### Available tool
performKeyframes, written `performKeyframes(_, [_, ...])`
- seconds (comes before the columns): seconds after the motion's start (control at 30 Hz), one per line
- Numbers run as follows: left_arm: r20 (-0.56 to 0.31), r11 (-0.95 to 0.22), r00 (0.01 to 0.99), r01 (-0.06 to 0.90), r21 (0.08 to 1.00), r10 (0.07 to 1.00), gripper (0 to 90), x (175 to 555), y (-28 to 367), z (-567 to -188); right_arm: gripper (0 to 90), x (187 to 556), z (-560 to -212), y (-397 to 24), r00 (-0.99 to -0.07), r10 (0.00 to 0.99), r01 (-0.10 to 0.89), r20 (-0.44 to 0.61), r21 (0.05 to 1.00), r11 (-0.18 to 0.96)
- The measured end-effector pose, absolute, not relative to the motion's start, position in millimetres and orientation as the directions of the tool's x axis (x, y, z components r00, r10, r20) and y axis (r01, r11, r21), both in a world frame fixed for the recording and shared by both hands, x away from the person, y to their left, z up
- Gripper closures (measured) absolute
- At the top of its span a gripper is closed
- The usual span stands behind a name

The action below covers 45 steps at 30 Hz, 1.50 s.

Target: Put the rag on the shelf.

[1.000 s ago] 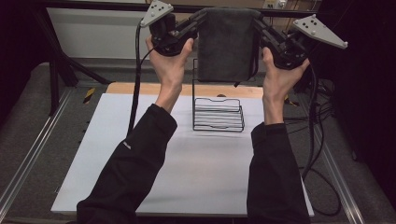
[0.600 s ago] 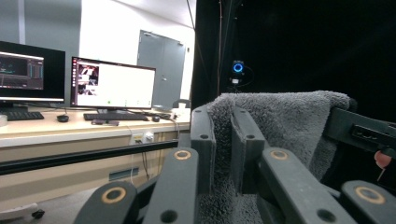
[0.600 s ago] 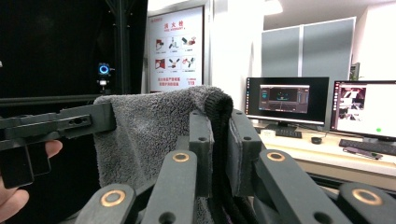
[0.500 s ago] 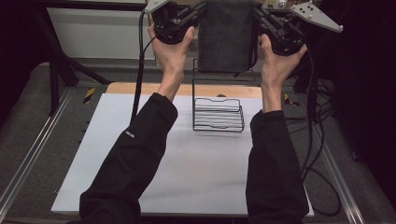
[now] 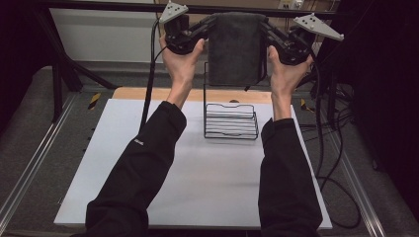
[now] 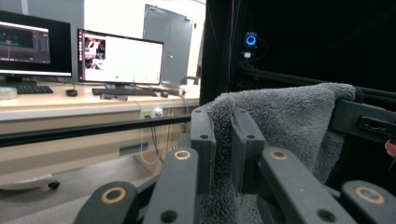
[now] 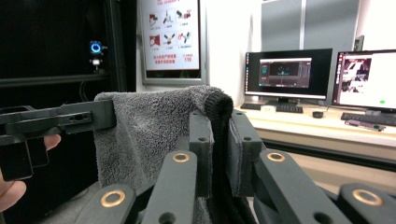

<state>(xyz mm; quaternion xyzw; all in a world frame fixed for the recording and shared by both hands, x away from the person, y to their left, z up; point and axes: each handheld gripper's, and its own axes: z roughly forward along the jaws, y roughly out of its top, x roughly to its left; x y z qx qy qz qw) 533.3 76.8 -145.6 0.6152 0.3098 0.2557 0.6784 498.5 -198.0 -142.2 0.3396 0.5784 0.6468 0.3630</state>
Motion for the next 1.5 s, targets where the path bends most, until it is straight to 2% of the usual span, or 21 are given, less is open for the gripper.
performKeyframes(0.87, [-0.052,-0.031,0.727,0.1,0.995,0.685,80.7,513.5,75.0,-199.1,82.2,484.7,-203.4,-211.9,-0.513,0.856,0.046,0.07,0.997,-0.055])
performKeyframes(1.5, [-0.027,-0.079,0.763,0.102,0.992,0.646,80.2,491.2,77.6,-209.9,82.0,463.2,-215.9,-220.4,-0.55,0.832,0.081,0.073,0.996,-0.034])
